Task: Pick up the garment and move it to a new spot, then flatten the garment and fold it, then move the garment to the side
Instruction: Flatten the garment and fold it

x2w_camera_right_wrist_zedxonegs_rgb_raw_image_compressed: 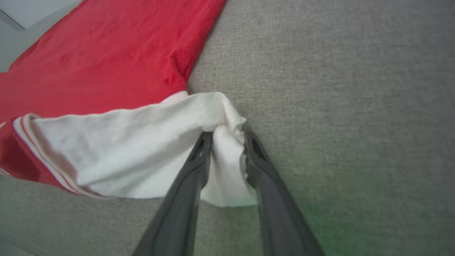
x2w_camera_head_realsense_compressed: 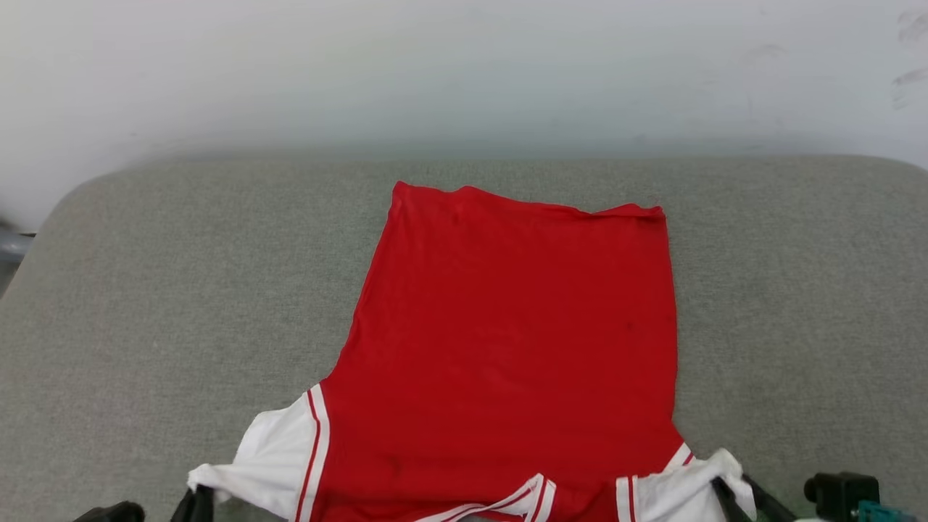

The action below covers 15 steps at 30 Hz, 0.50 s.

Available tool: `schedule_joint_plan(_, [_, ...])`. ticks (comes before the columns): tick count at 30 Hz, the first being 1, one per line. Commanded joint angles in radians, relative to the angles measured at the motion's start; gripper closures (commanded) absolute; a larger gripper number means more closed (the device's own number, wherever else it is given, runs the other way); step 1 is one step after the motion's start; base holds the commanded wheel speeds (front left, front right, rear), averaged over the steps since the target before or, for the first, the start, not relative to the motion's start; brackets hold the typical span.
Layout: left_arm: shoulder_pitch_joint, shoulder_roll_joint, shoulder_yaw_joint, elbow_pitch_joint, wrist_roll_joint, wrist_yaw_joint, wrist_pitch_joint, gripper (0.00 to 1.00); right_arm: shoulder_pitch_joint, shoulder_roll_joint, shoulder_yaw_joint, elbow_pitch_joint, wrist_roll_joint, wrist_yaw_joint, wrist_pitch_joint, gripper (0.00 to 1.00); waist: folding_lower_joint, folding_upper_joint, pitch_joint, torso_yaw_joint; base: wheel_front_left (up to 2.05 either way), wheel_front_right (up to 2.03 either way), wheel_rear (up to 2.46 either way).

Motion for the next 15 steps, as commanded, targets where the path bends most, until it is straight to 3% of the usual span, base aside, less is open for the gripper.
schedule_joint_plan(1, [-0.009, -0.011, -0.002, -0.012, -0.002, -0.010, -0.006, 1.00, -0.008, 0.013, -0.010, -0.017, 0.005, -0.001, 0.002, 0.00, 0.0001, -0.0001, 0.014, 0.006, 0.00, 0.00, 0.00])
schedule_joint_plan(7, [-0.076, -0.046, -0.015, -0.040, 0.040, -0.027, -0.011, 1.00, -0.121, -0.012, -0.058, -0.044, 0.029, -0.001, 0.011, 0.00, 0.0001, -0.0001, 0.063, 0.036, 0.00, 0.00, 0.00])
schedule_joint_plan(9, [-0.119, -0.072, -0.012, -0.071, 0.071, -0.037, -0.013, 1.00, -0.254, -0.024, -0.104, -0.010, 0.064, -0.001, 0.052, 0.00, 0.0001, -0.0001, 0.117, 0.055, 0.00, 0.00, 0.00])
schedule_joint_plan(15, [-0.196, -0.142, 0.012, -0.152, 0.160, -0.057, -0.013, 1.00, -0.530, -0.067, -0.103, 0.120, 0.081, -0.001, 0.195, 0.00, 0.0001, -0.0001, 0.229, 0.112, 0.00, 0.00, 0.00])
